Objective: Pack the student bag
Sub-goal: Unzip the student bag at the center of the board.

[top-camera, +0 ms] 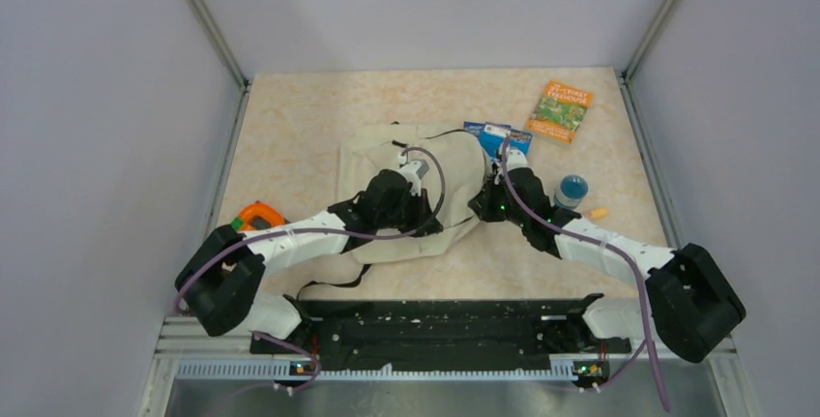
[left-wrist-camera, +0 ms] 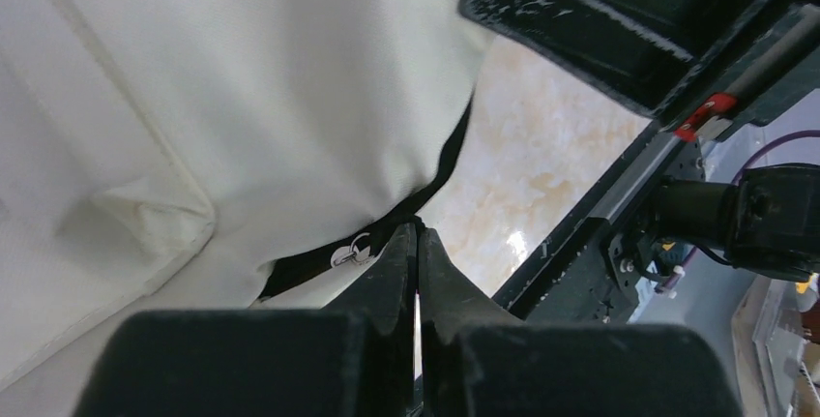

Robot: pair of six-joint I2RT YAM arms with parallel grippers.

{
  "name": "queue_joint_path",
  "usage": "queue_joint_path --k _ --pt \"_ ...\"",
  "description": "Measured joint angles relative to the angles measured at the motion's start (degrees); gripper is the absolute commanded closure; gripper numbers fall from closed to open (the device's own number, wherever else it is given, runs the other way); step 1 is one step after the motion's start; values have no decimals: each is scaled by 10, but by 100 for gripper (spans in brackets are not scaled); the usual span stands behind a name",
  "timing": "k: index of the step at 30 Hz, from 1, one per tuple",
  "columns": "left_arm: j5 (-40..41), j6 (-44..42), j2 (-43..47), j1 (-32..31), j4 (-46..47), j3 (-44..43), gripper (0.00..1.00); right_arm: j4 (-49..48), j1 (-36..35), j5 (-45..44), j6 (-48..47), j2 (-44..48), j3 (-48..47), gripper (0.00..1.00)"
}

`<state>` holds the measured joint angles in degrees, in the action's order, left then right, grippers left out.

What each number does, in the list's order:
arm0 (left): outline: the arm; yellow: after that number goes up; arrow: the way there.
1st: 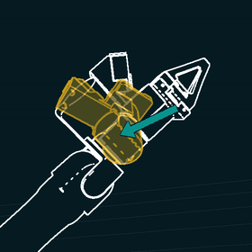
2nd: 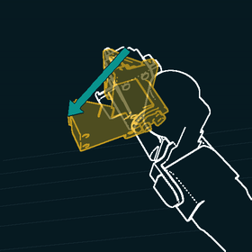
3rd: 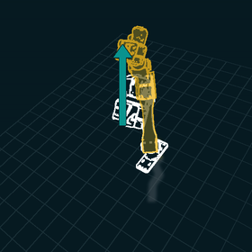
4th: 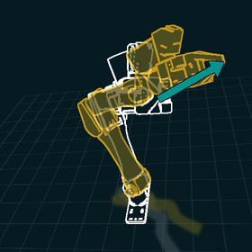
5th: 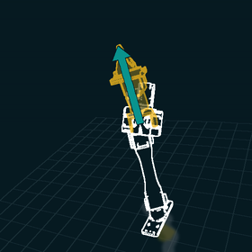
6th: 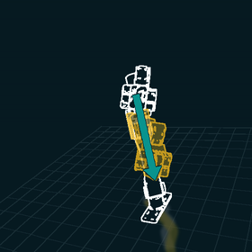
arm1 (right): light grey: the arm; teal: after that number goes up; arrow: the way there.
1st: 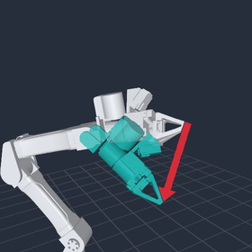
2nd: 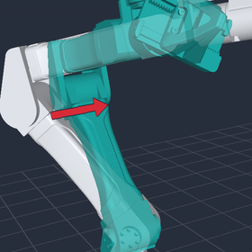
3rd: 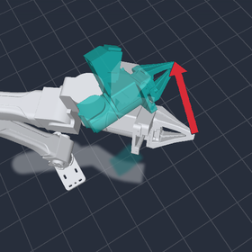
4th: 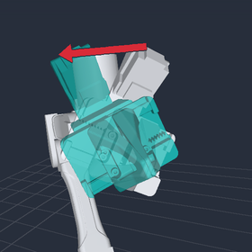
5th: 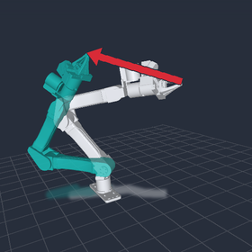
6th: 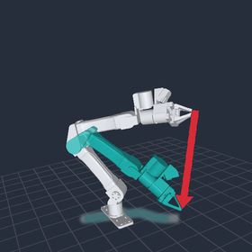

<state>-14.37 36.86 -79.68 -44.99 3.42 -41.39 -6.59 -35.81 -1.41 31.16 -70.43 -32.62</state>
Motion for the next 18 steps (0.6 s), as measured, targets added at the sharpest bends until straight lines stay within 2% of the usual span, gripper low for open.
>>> queue_joint_path --k 12,15,18 --pt "-40 20 -101 -34 46 -82 100 -31 1 10 12 -21 8 100" --pt "-38 19 -101 -36 46 -84 100 -23 1 8 11 -14 8 87" --pt "-25 13 -100 -38 39 -84 100 -1 1 -5 7 11 9 67"
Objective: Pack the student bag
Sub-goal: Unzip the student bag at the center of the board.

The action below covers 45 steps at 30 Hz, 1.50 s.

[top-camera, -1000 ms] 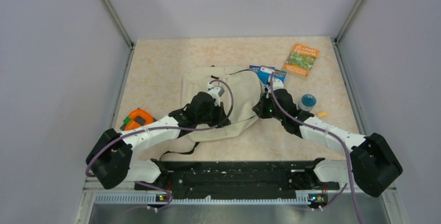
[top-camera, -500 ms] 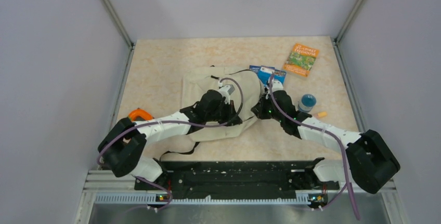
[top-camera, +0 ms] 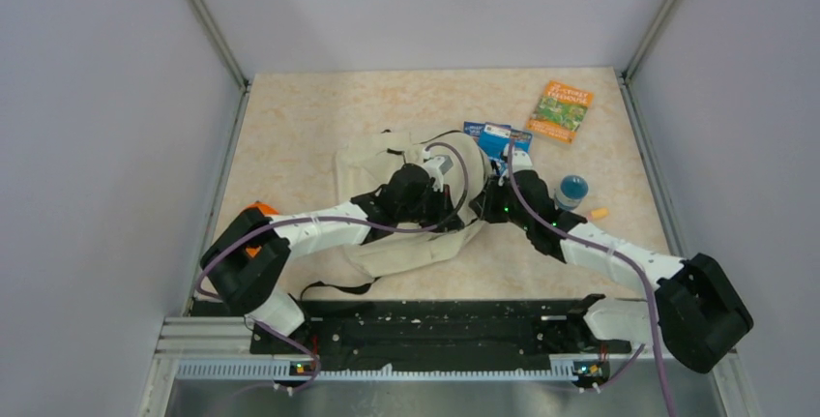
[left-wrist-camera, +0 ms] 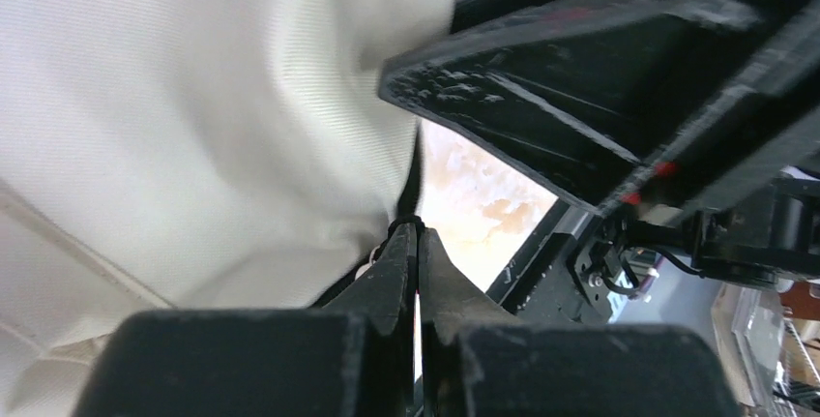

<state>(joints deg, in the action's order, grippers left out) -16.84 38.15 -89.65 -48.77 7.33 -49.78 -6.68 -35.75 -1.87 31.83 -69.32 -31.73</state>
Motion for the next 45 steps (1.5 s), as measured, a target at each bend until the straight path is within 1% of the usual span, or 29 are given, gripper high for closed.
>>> queue_joint_path --k 2,3,5,7,8,9,11,13,16,18,20,24,26,29,32,36,42,45 --pt "10 -4 4 0 -8 0 100 14 0 -9 -5 25 3 54" --pt "15 -6 7 0 -14 0 100 20 -1 -13 -7 37 5 49" --pt "26 -10 18 0 -30 -1 100 25 -1 -21 -16 64 13 42" --pt "35 -21 31 0 -54 -4 94 30 -1 -24 -27 94 24 38" --pt "40 -27 39 0 -66 -6 86 29 -1 -24 -34 111 33 36" --pt "44 -35 48 0 -80 -9 74 28 -1 -19 -40 127 42 34" --pt "48 -49 59 0 -93 -9 54 21 -1 -2 -53 153 62 32" --pt "58 -63 73 0 -109 -9 42 13 -1 19 -62 169 75 32" --pt "88 -81 104 0 -131 -6 33 -7 -1 61 -76 184 92 32" --pt "116 -86 133 0 -144 4 30 -16 -2 84 -87 186 94 32" --pt "147 -88 167 0 -160 16 28 -25 -14 93 -103 186 93 35" --pt "204 -83 226 0 -170 45 27 -19 -58 74 -125 162 76 40" --pt "228 -78 246 0 -176 63 26 -9 -79 45 -132 135 54 44" --pt "258 -65 260 0 -179 87 26 9 -122 -23 -138 80 11 49" --pt "277 -56 268 0 -179 112 24 23 -151 -78 -138 31 -24 50" --pt "290 -50 285 0 -180 143 23 47 -174 -128 -138 -17 -52 53" --pt "301 -41 286 2 -181 146 23 101 -217 -198 -138 -85 -103 58" --pt "303 -37 281 3 -179 146 23 118 -233 -230 -137 -102 -115 61"
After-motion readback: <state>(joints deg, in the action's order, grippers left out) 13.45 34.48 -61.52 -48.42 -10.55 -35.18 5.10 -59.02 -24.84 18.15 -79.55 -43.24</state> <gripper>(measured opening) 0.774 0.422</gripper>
